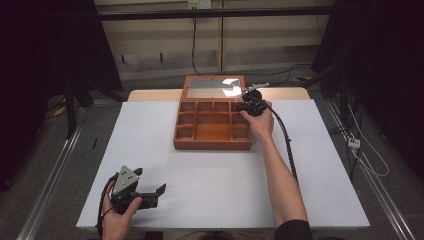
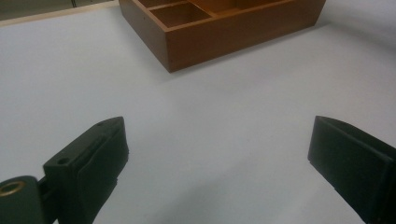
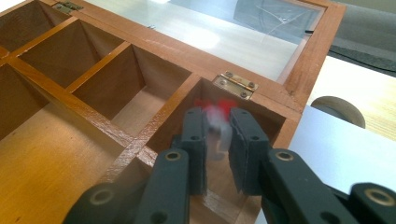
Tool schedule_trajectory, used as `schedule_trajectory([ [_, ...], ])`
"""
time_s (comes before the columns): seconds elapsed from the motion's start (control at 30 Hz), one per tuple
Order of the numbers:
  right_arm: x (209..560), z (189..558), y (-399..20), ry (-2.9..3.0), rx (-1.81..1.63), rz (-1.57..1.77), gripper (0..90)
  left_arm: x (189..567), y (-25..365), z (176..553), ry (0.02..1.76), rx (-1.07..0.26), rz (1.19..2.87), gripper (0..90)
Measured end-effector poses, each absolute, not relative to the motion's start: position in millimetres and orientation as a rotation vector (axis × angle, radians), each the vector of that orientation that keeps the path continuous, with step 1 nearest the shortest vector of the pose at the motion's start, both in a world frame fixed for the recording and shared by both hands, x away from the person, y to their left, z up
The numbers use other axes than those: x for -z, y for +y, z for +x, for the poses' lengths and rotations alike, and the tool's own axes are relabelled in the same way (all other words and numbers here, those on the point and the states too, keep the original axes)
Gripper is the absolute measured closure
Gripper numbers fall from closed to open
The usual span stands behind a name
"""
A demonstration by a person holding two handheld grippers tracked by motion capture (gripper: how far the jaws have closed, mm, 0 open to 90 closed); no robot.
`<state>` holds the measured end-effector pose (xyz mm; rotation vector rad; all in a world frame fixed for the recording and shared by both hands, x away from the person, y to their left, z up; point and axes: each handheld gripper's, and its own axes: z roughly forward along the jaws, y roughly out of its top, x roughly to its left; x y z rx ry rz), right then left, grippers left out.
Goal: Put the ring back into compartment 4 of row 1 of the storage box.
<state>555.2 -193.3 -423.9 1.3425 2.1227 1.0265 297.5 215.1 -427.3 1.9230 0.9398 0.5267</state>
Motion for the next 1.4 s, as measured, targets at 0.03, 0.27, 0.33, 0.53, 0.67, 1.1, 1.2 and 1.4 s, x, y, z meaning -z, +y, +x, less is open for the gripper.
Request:
schedule_trajectory([
  [0.03, 423.4, 555.0, -192.6, 2.121, -1.026, 1.344, 75.8, 427.3, 215.0, 297.5, 0.943, -0.529, 1.924, 4.8],
  [0.27, 417.5, 554.2, -188.5, 2.096, -1.042, 1.322, 68.3, 426.9, 215.3, 297.0, 0.940, -0.534, 1.919, 4.8],
  [0.33, 416.2, 553.9, -189.8, 2.093, -1.049, 1.324, 66.2, 426.6, 215.5, 296.9, 0.945, -0.537, 1.919, 4.8],
  [0.53, 412.2, 552.2, -194.3, 2.080, -1.066, 1.348, 57.7, 426.5, 215.6, 296.7, 0.947, -0.537, 1.917, 4.8],
  [0.67, 411.4, 551.5, -196.6, 2.073, -1.082, 1.387, 46.5, 426.7, 215.6, 296.8, 0.944, -0.537, 1.920, 4.8],
  [1.1, 407.6, 544.6, -199.3, 2.057, -1.103, 1.400, 19.1, 426.9, 213.3, 297.7, 0.945, -0.536, 1.920, 4.8],
  [1.2, 406.4, 541.5, -201.3, 2.047, -1.101, 1.410, 15.6, 426.0, 212.8, 297.6, 0.935, -0.538, 1.929, 4.8],
  [1.4, 403.1, 535.9, -203.3, 2.039, -1.104, 1.395, 7.8, 426.6, 211.9, 298.9, 0.945, -0.532, 1.926, 4.8],
])
